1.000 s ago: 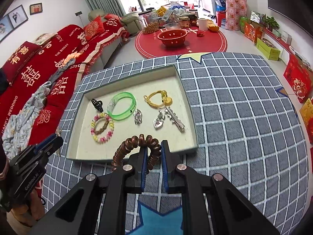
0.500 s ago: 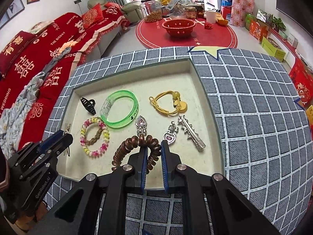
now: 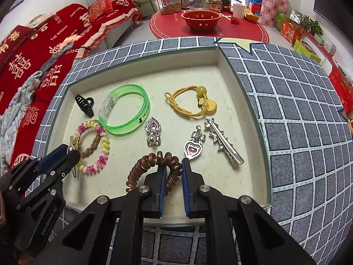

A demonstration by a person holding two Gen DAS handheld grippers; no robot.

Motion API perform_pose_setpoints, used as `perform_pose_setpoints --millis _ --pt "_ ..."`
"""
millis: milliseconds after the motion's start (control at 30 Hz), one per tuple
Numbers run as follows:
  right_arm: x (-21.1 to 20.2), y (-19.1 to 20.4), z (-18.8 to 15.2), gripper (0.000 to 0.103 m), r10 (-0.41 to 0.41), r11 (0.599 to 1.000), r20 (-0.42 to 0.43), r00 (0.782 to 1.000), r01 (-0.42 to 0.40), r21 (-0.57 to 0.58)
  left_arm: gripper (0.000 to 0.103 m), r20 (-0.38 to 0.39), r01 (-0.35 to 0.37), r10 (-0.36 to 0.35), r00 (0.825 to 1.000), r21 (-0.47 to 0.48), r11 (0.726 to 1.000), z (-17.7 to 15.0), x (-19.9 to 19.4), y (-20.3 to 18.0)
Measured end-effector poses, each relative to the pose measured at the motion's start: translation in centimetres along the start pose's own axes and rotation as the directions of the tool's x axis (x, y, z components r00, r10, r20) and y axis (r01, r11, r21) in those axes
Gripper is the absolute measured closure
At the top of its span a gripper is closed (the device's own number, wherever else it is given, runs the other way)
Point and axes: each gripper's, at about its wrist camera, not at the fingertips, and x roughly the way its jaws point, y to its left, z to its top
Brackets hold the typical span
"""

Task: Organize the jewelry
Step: 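Carry the beige hair clip and brown coil hair tie into the tray, then open both tools to release the clip and hair tie in the tray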

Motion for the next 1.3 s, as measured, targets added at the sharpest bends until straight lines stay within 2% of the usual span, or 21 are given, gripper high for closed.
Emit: perform_pose_setpoints --millis 267,467,500,567,600,633,767,867,1033,1300 --pt "0.5 0.7 -0.3 0.088 -0.042 0.999 0.003 0.999 0.042 -0.034 0.070 -0.011 -0.019 0.019 1.000 0.012 1.000 0.0 0.4 -0.4" --pt "0.5 1.1 -0.2 0.086 -0.075 0.995 0.010 0.997 0.076 -0.072 0.070 -0.046 -0.026 0.026 0.999 0.007 1.000 0.0 1.2 -0.3" --pt "0.5 1.2 -0.2 0.081 -0.075 0.994 0.008 0.997 0.075 -0.078 0.070 -0.045 -0.028 0.028 0.999 0.009 1.000 0.0 1.2 -0.4" --pt "0.5 1.2 -0.1 0.057 -0.077 0.994 0.005 0.997 0.077 -0.075 0.070 -0.047 -0.034 0.035 0.998 0.016 0.999 0.0 1.2 -0.6" --pt "0.5 1.0 -0.1 0.041 -0.080 0.994 0.004 0.997 0.081 -0.070 0.070 -0.050 -0.036 0.037 0.998 0.017 0.999 0.0 1.2 -0.6" --pt "0.5 0.9 -0.1 0.038 -0.077 0.995 0.009 0.997 0.077 -0.062 0.070 -0.052 -0.035 0.036 0.998 0.013 0.999 0.1 1.1 -0.6" --pt "0.0 0.3 -0.2 0.038 -0.044 0.998 0.022 0.999 0.045 -0.044 0.070 -0.038 -0.027 0.027 0.999 -0.017 0.999 0.2 0.7 -0.2" --pt "-0.5 -0.1 0.1 0.031 -0.049 0.998 0.034 0.998 0.050 -0.030 0.070 -0.022 -0.040 0.039 0.999 -0.029 0.999 0.3 0.4 0.1" --pt "-1.6 -1.3 0.4 0.031 -0.001 0.999 0.065 0.998 -0.002 0.040 0.070 0.006 -0.058 0.058 0.998 -0.019 0.998 0.9 -0.1 -0.1" --pt "-3.6 -2.4 0.4 0.031 0.031 0.994 0.116 0.993 -0.043 0.096 0.070 -0.005 -0.046 0.046 0.999 -0.031 0.998 1.7 0.3 -0.1"
